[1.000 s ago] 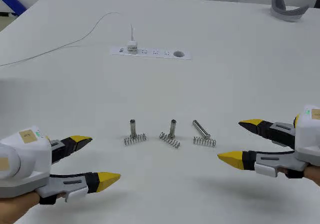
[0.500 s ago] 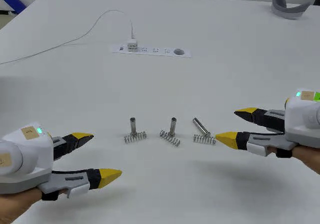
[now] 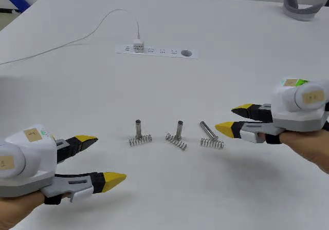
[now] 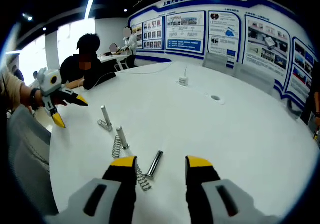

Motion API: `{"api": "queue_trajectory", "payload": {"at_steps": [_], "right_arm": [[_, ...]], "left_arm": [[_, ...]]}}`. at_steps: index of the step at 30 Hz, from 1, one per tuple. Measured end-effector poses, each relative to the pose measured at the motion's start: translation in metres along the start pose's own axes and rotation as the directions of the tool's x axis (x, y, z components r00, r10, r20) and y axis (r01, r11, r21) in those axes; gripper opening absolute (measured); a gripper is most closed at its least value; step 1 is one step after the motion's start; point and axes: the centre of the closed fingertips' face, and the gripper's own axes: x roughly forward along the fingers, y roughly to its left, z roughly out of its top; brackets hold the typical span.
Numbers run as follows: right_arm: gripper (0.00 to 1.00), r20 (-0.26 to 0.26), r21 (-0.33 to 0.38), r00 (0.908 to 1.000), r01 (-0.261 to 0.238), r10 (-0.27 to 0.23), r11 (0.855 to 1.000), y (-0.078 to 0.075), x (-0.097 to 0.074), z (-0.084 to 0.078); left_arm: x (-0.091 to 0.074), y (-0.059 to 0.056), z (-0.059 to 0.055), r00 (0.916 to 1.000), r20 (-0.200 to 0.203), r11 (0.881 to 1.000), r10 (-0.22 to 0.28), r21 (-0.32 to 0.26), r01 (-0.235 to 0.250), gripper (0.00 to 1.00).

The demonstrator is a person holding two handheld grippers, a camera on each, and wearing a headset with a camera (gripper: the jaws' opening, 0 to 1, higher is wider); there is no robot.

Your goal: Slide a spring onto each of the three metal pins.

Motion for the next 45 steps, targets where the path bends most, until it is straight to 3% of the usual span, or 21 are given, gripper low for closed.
{"api": "queue_trajectory", "payload": {"at_steps": [18, 45], "right_arm": [[0.29, -0.109, 0.017, 0.994, 0.018, -0.016, 1.0, -0.003, 0.031, -0.004], [0.18, -0.227, 0.085, 0.9727, 0.07, -0.049, 0.994, 0.001, 0.061, -0.018]], "left_arm": [[0.0, -0.001, -0.002, 1.0, -0.004, 1.0, 0.001, -0.004, -0.001, 0.66], [0.0, 0.001, -0.007, 1.0, -0.009, 1.0, 0.003, -0.014, -0.003, 0.64]]}}
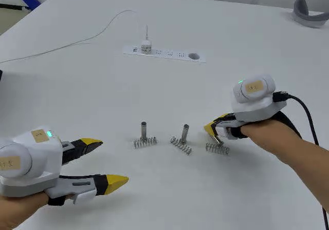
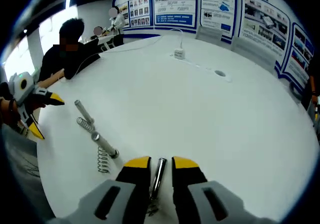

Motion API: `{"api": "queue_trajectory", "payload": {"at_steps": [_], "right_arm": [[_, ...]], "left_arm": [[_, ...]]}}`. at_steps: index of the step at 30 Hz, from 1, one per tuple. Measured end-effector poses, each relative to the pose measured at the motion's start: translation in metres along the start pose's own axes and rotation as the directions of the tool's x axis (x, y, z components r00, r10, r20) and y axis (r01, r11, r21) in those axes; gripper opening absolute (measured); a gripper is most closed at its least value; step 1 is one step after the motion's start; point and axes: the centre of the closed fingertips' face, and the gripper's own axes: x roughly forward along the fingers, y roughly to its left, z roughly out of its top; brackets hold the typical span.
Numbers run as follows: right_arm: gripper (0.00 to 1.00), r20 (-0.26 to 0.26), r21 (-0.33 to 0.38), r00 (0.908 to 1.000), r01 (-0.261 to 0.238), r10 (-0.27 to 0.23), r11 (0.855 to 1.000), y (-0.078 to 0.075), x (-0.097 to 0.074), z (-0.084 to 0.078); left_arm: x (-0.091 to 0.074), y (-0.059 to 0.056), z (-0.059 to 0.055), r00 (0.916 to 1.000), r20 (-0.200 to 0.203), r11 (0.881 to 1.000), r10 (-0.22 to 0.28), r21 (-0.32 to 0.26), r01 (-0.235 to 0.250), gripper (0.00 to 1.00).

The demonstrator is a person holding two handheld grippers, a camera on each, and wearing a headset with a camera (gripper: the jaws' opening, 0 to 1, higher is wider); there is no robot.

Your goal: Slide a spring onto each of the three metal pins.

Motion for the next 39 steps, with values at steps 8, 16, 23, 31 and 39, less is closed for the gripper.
{"api": "queue_trajectory", "payload": {"at_steps": [8, 16, 23, 31, 39], "right_arm": [[0.15, -0.041, 0.035, 0.9991, 0.013, -0.012, 0.999, -0.003, 0.006, -0.008], [0.11, -0.059, 0.048, 0.9982, 0.017, -0.015, 0.999, -0.002, 0.009, -0.009], [0.1, -0.073, 0.065, 0.9973, 0.015, -0.011, 0.998, 0.0, 0.009, -0.012], [0.09, -0.115, 0.054, 0.9934, 0.014, -0.008, 0.998, 0.004, 0.009, -0.012], [0.09, -0.15, 0.034, 0.9887, 0.011, -0.006, 0.999, 0.003, 0.009, -0.014]], "left_arm": [[-0.002, 0.003, -0.002, 0.9999, -0.001, 1.0, 0.01, -0.007, -0.01, 0.63], [-0.002, 0.004, -0.003, 0.9999, 0.0, 1.0, 0.013, -0.014, -0.013, 0.63], [-0.002, 0.004, -0.004, 0.9999, -0.001, 1.0, 0.013, -0.018, -0.013, 0.62], [-0.001, 0.004, -0.004, 1.0, -0.003, 1.0, 0.009, -0.018, -0.009, 0.62], [-0.001, 0.004, -0.005, 1.0, -0.007, 1.0, 0.007, -0.018, -0.007, 0.62]]}}
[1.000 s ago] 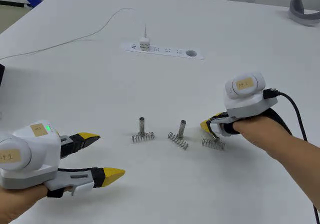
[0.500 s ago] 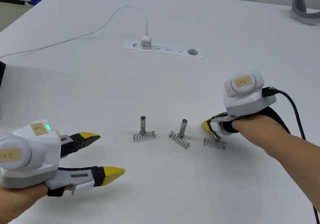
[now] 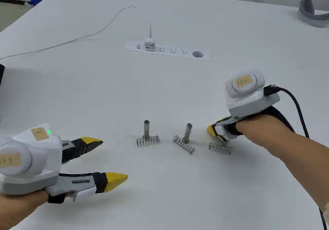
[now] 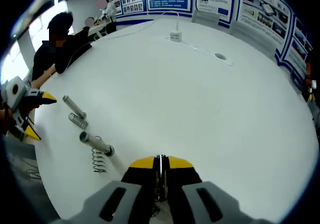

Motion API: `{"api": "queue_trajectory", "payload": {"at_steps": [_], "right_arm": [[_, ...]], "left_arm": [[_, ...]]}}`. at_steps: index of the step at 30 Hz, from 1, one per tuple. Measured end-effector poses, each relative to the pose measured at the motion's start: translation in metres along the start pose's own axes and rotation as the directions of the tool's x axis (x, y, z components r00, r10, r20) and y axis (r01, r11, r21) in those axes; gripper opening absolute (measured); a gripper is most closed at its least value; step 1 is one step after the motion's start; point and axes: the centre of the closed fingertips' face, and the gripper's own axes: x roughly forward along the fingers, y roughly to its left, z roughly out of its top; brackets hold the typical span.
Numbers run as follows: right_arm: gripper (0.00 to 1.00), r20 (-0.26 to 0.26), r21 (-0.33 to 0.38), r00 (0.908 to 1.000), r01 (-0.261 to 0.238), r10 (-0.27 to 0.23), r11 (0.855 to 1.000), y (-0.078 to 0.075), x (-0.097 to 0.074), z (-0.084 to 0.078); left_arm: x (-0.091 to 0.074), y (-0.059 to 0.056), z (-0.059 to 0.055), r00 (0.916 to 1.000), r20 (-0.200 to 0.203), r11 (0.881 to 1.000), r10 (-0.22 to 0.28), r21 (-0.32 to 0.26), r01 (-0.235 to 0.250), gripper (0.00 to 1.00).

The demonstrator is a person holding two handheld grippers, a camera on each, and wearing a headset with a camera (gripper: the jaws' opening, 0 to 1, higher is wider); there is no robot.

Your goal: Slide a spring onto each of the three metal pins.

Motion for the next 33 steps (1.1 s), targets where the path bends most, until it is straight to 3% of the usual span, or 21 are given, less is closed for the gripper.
{"api": "queue_trajectory", "payload": {"at_steps": [5, 11, 16, 33], "right_arm": [[0.09, -0.011, -0.031, 0.9999, 0.01, -0.01, 0.999, -0.001, 0.0, -0.001], [0.08, 0.007, -0.013, 0.9996, 0.029, -0.028, 1.0, -0.008, -0.002, -0.003], [0.08, 0.019, 0.007, 0.9997, 0.015, -0.015, 1.0, -0.006, -0.011, -0.006], [0.08, 0.124, 0.014, 0.9923, 0.002, -0.004, 1.0, 0.008, -0.038, 0.007]], "left_arm": [[0.001, 0.0, 0.001, 1.0, -0.001, 1.0, -0.001, 0.002, 0.001, 0.62], [0.001, 0.0, 0.005, 1.0, 0.007, 1.0, 0.001, 0.007, -0.001, 0.61], [-0.003, 0.003, 0.003, 0.9999, 0.004, 1.0, 0.01, 0.003, -0.01, 0.61], [0.0, -0.002, 0.007, 1.0, 0.008, 1.0, 0.002, 0.016, -0.002, 0.6]]}}
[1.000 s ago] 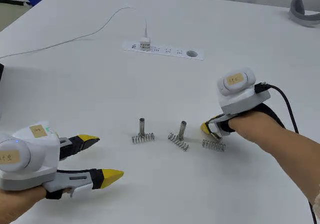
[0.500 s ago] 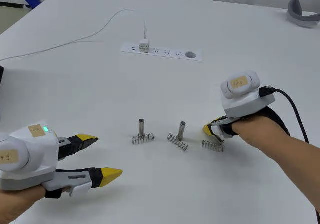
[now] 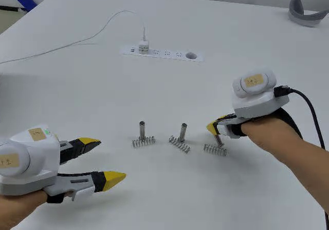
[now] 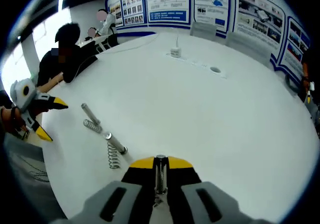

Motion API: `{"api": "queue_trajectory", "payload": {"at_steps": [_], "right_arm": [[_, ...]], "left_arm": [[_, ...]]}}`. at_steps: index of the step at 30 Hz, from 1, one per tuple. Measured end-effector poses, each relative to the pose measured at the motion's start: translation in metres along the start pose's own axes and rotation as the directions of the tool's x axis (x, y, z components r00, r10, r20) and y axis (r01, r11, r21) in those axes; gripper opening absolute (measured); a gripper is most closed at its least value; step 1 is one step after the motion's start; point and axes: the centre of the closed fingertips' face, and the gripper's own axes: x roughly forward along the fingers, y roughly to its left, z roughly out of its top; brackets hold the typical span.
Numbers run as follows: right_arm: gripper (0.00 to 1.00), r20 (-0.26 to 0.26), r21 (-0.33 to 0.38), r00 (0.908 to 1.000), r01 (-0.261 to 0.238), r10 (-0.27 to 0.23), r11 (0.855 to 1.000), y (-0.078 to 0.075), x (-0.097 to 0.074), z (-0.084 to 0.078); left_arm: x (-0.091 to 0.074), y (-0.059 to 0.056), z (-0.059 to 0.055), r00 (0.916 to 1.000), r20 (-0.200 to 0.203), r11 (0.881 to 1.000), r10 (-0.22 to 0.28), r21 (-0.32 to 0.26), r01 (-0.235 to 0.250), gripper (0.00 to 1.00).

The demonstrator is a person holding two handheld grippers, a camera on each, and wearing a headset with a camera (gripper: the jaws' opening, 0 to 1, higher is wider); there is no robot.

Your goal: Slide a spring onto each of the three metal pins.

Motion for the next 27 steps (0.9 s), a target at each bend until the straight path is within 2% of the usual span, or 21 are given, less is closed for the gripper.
{"api": "queue_trajectory", "payload": {"at_steps": [13, 27], "right_arm": [[0.09, 0.039, -0.001, 0.9992, 0.001, -0.001, 1.0, -0.001, -0.002, 0.005], [0.09, 0.08, -0.019, 0.9967, -0.006, 0.008, 1.0, 0.0, -0.018, -0.005]], "left_arm": [[-0.001, 0.002, 0.001, 1.0, 0.005, 1.0, 0.003, 0.002, -0.003, 0.6], [-0.001, -0.001, 0.003, 1.0, 0.004, 1.0, -0.003, 0.01, 0.003, 0.6]]}}
